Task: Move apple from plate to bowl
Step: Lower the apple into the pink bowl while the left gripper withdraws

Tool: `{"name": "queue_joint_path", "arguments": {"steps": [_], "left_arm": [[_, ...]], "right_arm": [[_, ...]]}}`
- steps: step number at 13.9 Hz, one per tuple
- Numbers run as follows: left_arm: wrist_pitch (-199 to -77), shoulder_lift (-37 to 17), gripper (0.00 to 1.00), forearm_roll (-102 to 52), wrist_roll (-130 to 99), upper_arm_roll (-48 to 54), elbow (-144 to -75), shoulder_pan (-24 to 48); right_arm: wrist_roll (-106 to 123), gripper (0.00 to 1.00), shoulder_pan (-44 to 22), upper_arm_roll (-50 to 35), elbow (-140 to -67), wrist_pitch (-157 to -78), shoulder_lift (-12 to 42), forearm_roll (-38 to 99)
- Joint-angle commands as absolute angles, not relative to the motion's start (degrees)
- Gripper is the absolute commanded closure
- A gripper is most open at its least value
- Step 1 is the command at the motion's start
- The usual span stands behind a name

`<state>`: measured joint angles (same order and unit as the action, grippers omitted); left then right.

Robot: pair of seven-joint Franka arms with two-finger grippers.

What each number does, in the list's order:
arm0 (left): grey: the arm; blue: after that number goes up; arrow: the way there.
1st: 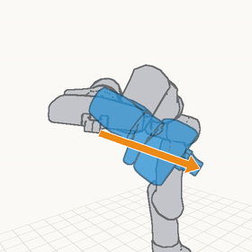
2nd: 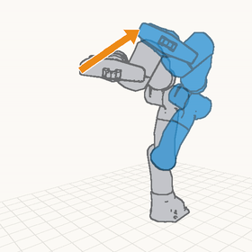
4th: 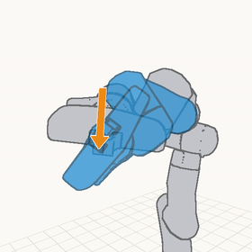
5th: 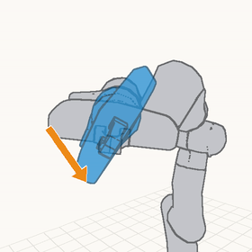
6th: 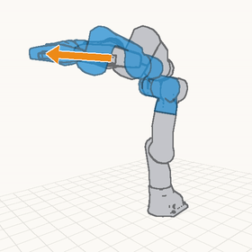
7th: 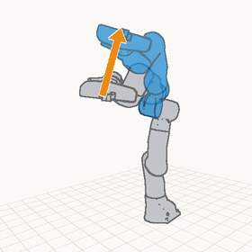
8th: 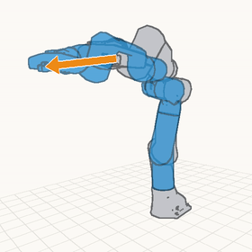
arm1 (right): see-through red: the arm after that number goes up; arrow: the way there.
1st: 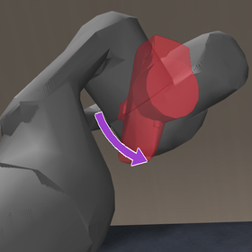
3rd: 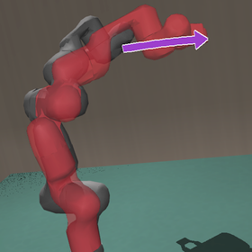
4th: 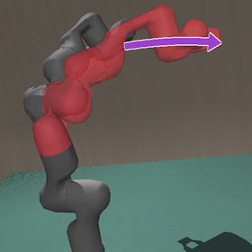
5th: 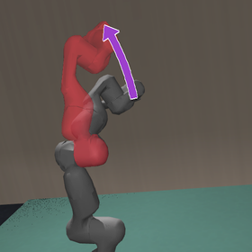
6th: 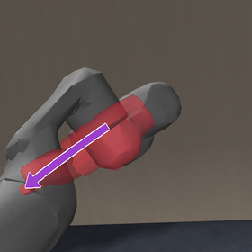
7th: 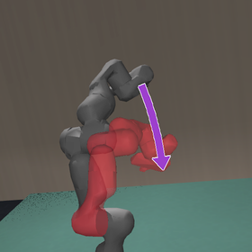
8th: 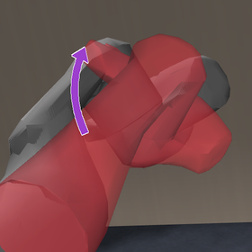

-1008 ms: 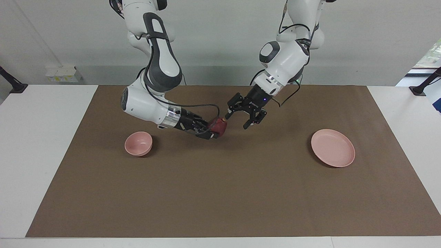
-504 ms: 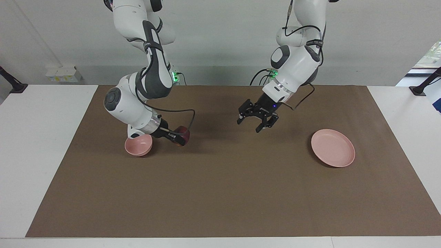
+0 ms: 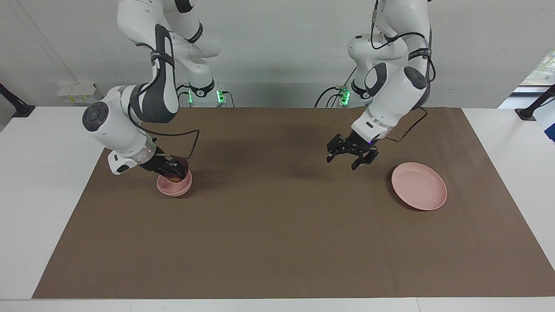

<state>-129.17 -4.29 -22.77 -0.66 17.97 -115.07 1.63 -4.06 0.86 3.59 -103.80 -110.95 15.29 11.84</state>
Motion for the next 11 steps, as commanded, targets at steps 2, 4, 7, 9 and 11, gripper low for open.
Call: {"name": "queue_joint_path", "arguments": {"steps": [2,4,7,9,11], "left_arm": [[-122.71,-3.60,0.00,-21.27,-1.23,18.37,-114.26,-4.82],[-122.17,-2.91,0.00,-21.18,-1.23,18.37,-114.08,-6.59],[-115.43,-2.55,0.00,-16.64,-1.23,18.37,-108.84,-6.85],[-109.45,-3.16,0.00,-11.28,-1.14,17.93,-102.95,-6.59],[-106.01,-3.25,0.00,-10.11,-1.05,16.70,-99.77,-7.38]], "right_arm": [[-6.50,1.00,0.44,2.81,-105.38,-116.44,15.46,8.98],[-5.98,1.00,0.53,2.72,-105.82,-118.38,16.08,7.82],[-5.27,0.95,0.53,2.64,-106.70,-118.21,16.17,7.82],[-5.10,0.55,0.53,2.72,-107.22,-118.56,16.08,7.82],[-5.10,0.33,0.97,2.64,-107.49,-118.92,17.05,7.91]]}}
